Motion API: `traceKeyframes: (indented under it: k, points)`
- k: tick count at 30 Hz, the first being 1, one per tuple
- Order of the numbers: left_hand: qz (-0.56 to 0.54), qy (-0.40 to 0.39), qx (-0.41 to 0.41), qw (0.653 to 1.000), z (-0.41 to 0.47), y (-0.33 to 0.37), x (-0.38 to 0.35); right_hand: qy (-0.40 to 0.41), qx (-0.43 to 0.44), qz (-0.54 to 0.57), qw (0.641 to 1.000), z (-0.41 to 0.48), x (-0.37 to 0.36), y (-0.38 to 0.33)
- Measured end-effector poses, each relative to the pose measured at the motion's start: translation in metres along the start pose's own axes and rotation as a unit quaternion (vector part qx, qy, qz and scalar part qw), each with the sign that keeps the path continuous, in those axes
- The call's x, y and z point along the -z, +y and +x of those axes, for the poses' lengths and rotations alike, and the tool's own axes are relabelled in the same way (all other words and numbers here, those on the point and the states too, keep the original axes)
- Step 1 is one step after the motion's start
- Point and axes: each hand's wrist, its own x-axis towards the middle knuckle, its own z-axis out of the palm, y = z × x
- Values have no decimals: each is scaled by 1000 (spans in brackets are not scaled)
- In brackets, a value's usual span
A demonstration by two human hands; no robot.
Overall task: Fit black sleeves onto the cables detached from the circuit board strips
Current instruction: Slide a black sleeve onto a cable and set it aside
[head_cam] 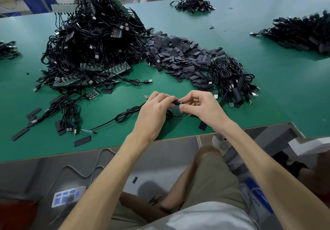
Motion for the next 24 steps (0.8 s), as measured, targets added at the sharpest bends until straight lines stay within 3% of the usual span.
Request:
traceKeyframes:
  k: [17, 24]
  points:
    - [-38, 28, 35, 998, 0, 1, 2, 2, 7, 39, 999, -1, -1, -6]
    - [-5, 33, -10, 999, -2, 3, 1, 27, -3, 15, 1000, -1, -3, -6]
